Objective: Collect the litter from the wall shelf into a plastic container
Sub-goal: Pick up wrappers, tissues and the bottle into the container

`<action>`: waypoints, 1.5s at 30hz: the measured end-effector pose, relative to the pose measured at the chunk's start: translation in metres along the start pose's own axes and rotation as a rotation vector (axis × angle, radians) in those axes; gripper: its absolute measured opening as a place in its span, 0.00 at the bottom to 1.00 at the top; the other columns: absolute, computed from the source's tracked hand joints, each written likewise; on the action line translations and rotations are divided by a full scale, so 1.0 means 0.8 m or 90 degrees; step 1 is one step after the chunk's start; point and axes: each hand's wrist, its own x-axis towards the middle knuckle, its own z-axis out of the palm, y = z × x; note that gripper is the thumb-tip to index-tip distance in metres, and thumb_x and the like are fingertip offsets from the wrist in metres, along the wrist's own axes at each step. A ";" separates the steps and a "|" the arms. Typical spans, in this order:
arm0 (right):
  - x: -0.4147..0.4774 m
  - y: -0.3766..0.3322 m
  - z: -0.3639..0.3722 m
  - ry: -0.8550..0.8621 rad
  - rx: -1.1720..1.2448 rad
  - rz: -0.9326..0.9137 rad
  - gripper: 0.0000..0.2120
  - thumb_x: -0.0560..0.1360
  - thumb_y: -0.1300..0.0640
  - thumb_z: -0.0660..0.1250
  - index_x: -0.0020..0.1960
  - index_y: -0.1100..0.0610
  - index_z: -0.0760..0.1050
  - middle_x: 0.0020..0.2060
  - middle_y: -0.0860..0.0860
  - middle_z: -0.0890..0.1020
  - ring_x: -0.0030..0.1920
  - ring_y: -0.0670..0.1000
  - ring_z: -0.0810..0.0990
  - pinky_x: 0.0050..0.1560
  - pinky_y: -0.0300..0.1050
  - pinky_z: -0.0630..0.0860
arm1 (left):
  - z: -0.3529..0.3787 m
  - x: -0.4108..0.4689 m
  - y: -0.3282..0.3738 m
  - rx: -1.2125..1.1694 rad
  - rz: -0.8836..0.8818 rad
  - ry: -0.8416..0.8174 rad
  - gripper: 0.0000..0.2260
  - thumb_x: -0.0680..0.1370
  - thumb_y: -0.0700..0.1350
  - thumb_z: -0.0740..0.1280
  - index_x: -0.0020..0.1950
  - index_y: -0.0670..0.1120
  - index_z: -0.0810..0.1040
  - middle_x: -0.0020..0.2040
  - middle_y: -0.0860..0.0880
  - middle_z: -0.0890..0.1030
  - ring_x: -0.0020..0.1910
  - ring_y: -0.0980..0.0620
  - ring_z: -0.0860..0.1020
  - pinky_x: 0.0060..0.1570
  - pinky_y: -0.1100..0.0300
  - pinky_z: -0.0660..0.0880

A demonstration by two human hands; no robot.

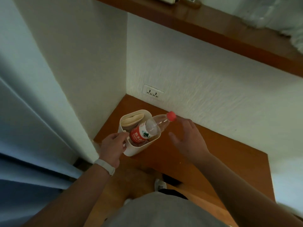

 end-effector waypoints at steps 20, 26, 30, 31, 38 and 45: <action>-0.069 0.139 -0.017 -0.045 0.382 0.236 0.37 0.71 0.42 0.73 0.73 0.40 0.57 0.59 0.30 0.68 0.61 0.36 0.69 0.58 0.36 0.70 | 0.196 -0.056 -0.065 0.068 -0.060 -0.112 0.08 0.78 0.41 0.70 0.55 0.40 0.78 0.55 0.38 0.83 0.55 0.42 0.82 0.53 0.48 0.81; -0.093 0.246 -0.068 0.006 0.441 0.255 0.34 0.71 0.45 0.75 0.70 0.38 0.59 0.61 0.33 0.71 0.64 0.40 0.72 0.64 0.46 0.73 | 0.301 -0.109 -0.104 0.111 -0.050 -0.143 0.10 0.79 0.41 0.70 0.57 0.38 0.77 0.55 0.38 0.83 0.52 0.44 0.82 0.46 0.52 0.80; -0.118 0.327 -0.108 0.047 0.458 0.273 0.33 0.71 0.48 0.75 0.68 0.37 0.59 0.63 0.36 0.72 0.64 0.40 0.72 0.65 0.50 0.74 | 0.377 -0.158 -0.141 0.141 -0.052 -0.157 0.12 0.79 0.41 0.69 0.61 0.37 0.76 0.56 0.38 0.83 0.52 0.45 0.82 0.45 0.53 0.80; -0.125 0.347 -0.119 0.054 0.460 0.273 0.34 0.71 0.48 0.75 0.68 0.37 0.59 0.63 0.36 0.72 0.64 0.40 0.72 0.65 0.48 0.73 | 0.396 -0.170 -0.150 0.151 -0.050 -0.160 0.13 0.79 0.41 0.69 0.61 0.37 0.76 0.56 0.38 0.83 0.53 0.44 0.82 0.45 0.53 0.80; -0.167 0.470 -0.177 0.075 0.488 0.277 0.34 0.70 0.48 0.77 0.65 0.32 0.59 0.57 0.26 0.70 0.59 0.28 0.70 0.52 0.26 0.69 | 0.509 -0.230 -0.217 0.212 -0.024 -0.197 0.12 0.79 0.41 0.69 0.60 0.37 0.78 0.57 0.37 0.84 0.58 0.41 0.82 0.57 0.48 0.81; -0.183 0.549 -0.215 0.067 0.486 0.290 0.34 0.72 0.53 0.76 0.66 0.36 0.58 0.57 0.28 0.69 0.55 0.23 0.68 0.46 0.19 0.67 | 0.577 -0.263 -0.265 0.226 -0.049 -0.193 0.10 0.79 0.42 0.70 0.58 0.38 0.78 0.57 0.38 0.84 0.58 0.43 0.82 0.60 0.48 0.79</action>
